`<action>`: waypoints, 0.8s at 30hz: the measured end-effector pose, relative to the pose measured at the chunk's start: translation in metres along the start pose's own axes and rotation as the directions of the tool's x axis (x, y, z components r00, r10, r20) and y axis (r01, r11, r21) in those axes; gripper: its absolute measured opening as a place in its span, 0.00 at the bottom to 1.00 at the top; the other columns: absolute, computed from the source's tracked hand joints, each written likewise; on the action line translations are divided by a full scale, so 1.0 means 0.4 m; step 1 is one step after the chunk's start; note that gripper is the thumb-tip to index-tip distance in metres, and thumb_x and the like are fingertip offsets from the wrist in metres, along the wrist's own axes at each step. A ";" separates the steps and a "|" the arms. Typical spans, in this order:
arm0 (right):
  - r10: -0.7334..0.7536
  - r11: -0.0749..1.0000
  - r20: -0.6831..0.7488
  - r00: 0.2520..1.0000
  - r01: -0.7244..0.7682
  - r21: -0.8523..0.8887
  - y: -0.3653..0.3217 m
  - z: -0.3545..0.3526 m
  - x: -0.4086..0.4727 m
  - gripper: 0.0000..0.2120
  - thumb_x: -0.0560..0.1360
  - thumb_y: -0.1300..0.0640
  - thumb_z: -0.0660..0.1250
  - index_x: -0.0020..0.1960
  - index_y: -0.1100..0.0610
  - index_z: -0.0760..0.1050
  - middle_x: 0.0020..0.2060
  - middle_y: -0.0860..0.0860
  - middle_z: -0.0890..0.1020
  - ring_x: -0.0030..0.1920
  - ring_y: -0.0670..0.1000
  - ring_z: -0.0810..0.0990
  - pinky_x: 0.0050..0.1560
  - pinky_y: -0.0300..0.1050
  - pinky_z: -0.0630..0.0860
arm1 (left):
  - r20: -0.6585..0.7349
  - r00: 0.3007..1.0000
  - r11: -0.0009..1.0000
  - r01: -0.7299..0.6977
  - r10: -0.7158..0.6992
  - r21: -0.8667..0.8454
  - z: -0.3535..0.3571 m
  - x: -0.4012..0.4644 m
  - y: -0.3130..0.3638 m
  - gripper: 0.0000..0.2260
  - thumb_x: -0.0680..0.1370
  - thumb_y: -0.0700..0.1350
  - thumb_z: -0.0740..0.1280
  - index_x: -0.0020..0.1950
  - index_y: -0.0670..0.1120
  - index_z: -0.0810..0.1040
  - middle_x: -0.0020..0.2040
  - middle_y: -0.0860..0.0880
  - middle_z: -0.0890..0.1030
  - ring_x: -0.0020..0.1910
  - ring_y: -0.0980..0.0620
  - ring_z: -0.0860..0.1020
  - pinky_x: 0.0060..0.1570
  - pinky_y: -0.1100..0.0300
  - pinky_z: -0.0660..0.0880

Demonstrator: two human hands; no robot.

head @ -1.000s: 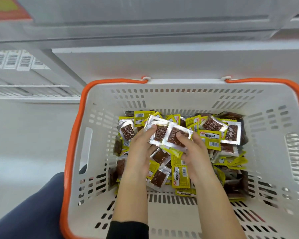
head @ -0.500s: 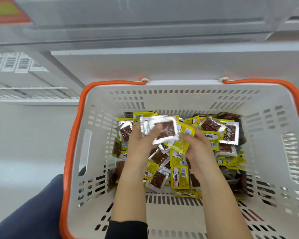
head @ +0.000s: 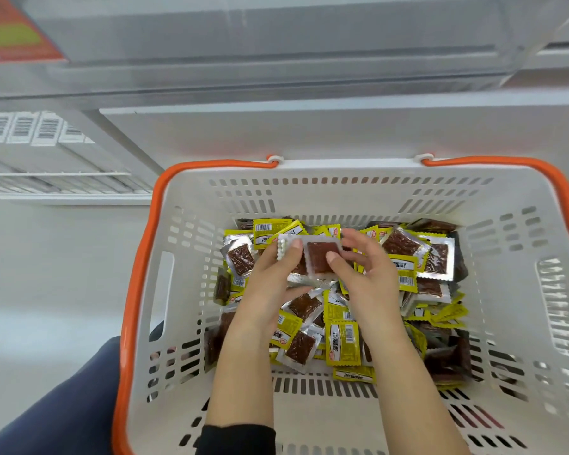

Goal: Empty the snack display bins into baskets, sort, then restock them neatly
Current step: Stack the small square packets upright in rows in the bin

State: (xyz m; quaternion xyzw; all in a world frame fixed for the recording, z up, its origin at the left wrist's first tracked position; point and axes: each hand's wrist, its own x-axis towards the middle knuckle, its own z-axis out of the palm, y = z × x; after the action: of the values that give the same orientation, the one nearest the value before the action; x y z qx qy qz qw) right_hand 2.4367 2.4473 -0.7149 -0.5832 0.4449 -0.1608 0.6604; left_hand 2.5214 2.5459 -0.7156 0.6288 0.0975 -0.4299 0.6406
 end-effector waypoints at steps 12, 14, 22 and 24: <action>0.249 0.837 0.364 0.897 -0.389 0.384 0.003 -0.029 -0.005 0.20 0.67 0.64 0.70 0.59 0.60 0.78 0.53 0.58 0.82 0.56 0.56 0.82 0.55 0.46 0.79 | 0.154 0.987 0.998 -0.056 0.052 0.021 0.026 -0.010 0.037 0.09 0.80 0.43 0.62 0.51 0.45 0.82 0.49 0.48 0.83 0.50 0.52 0.81 0.57 0.55 0.73; 0.231 0.819 0.374 0.898 -0.387 0.424 0.005 -0.038 -0.003 0.21 0.66 0.65 0.70 0.59 0.60 0.77 0.54 0.59 0.82 0.56 0.57 0.82 0.55 0.46 0.80 | 0.180 0.980 0.993 -0.099 0.086 0.063 0.011 -0.009 0.046 0.11 0.80 0.39 0.63 0.44 0.48 0.83 0.46 0.47 0.83 0.46 0.52 0.81 0.50 0.56 0.74; 0.190 0.831 0.363 0.912 -0.346 0.435 -0.003 -0.048 0.000 0.23 0.63 0.61 0.73 0.58 0.59 0.77 0.53 0.56 0.84 0.56 0.55 0.82 0.51 0.41 0.80 | 0.077 0.990 0.990 -0.122 0.117 0.065 0.009 -0.002 0.054 0.12 0.81 0.50 0.63 0.58 0.46 0.82 0.56 0.44 0.83 0.55 0.46 0.80 0.65 0.45 0.71; 0.190 0.813 0.364 0.912 -0.354 0.462 -0.001 -0.045 -0.001 0.23 0.62 0.61 0.73 0.57 0.59 0.77 0.52 0.55 0.84 0.55 0.54 0.83 0.48 0.40 0.79 | 0.028 0.990 0.990 -0.141 0.142 -0.021 0.011 -0.001 0.048 0.10 0.80 0.46 0.63 0.57 0.43 0.80 0.55 0.40 0.82 0.50 0.46 0.79 0.55 0.55 0.74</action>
State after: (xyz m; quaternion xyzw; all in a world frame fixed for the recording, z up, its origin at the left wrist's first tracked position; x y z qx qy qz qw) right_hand 2.4227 2.4361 -0.7130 -0.3303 0.3586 -0.0868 0.8688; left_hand 2.5322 2.5391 -0.7005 0.6217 0.0472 -0.3917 0.6767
